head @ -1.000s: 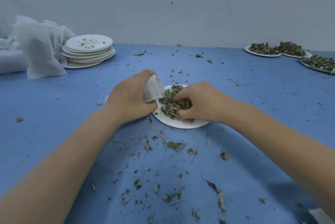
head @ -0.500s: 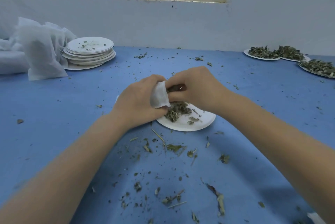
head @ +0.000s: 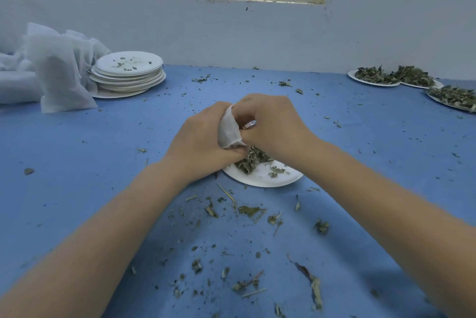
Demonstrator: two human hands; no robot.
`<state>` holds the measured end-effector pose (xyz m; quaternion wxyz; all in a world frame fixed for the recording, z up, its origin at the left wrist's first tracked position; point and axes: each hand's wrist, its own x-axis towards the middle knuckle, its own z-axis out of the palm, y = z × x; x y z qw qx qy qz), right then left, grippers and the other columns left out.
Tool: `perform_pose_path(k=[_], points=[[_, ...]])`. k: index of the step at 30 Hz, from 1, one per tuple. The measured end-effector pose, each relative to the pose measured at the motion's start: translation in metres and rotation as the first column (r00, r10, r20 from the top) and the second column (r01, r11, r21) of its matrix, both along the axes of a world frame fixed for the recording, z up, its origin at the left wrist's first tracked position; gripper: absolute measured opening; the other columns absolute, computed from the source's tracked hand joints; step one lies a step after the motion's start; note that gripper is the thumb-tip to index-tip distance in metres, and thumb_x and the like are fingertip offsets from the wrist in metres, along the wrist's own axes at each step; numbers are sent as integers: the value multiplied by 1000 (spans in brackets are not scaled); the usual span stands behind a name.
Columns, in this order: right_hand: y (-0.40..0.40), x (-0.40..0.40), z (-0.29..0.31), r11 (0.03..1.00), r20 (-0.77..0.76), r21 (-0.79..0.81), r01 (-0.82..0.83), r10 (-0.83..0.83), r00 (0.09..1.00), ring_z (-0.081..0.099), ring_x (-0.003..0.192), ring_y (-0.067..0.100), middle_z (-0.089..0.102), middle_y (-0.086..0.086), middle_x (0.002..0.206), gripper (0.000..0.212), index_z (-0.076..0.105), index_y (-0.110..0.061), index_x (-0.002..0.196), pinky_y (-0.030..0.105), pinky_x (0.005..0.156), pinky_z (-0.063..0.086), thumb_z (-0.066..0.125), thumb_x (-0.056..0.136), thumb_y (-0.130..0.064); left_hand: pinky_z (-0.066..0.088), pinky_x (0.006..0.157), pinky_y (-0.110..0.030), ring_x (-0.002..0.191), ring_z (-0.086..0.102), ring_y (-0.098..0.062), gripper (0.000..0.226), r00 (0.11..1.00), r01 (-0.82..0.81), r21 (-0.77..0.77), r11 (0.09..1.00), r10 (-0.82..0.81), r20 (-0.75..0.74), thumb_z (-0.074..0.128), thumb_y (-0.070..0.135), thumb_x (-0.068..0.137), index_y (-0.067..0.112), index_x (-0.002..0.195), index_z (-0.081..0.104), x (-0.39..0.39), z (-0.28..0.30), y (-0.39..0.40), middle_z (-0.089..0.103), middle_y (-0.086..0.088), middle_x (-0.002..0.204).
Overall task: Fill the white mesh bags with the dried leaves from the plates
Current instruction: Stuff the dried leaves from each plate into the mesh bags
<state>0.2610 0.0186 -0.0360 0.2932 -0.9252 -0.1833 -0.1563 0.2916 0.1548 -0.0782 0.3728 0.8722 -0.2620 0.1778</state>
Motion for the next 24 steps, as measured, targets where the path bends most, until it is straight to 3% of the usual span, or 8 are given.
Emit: perform_pose_path(k=[4,7,9,12,15,17,21,24], points=[[-6,4,1,996,-138,-49,-79,72,988,44,55,1,56,-6,56,27,63,-26,66,14,55,35,56,81,-5,41,67,-18,85,54,-9,54,1000,-5,26,1000,5,-2,73,31,63,26,113,53,2,-1,1,55,18,89],[-24,1,7,972,-192,178,-153,187,963,62,80,-5,72,-10,83,30,70,-37,87,15,80,47,59,88,-9,40,69,-26,84,51,-12,51,998,-55,83,995,52,34,73,35,70,27,115,51,7,-1,8,57,11,96],[-39,5,7,966,-127,242,-92,126,984,63,92,-7,72,-17,92,27,70,-38,93,13,88,47,61,87,-12,39,69,-29,83,47,-14,52,995,-90,143,986,81,65,71,35,72,26,118,49,10,-1,12,58,5,101],[-51,14,-1,991,-161,-92,93,-107,981,60,88,0,63,-19,101,25,64,-40,109,21,79,46,62,85,-35,37,68,-29,82,44,-14,53,993,-106,201,974,94,70,69,33,73,24,121,48,11,-1,14,59,1,107],[-51,22,-15,939,-336,-338,68,-188,923,52,97,10,40,-10,113,53,48,-44,129,27,81,36,62,78,-55,36,67,-29,81,43,-15,54,993,-114,204,972,102,67,68,32,72,23,121,48,10,-2,15,57,2,104],[-47,24,-21,929,-356,-369,36,-177,918,45,96,9,40,-8,115,60,45,-41,133,25,82,33,62,78,-55,35,67,-28,81,44,-15,55,993,-113,195,974,102,65,67,31,71,23,121,48,10,-1,15,53,7,100],[-45,25,-28,922,-231,-385,47,-146,962,45,88,5,59,-5,115,37,60,-31,122,18,76,34,62,86,-38,37,67,-28,82,47,-17,57,995,-91,201,975,83,46,70,31,69,24,120,47,9,-3,16,48,10,96],[-49,22,-26,935,-203,-349,69,-147,968,50,85,6,63,-7,101,29,66,-31,115,17,70,35,65,86,-35,41,68,-30,83,49,-18,57,996,-87,197,977,83,28,71,33,68,25,119,47,10,-5,17,50,9,96]])
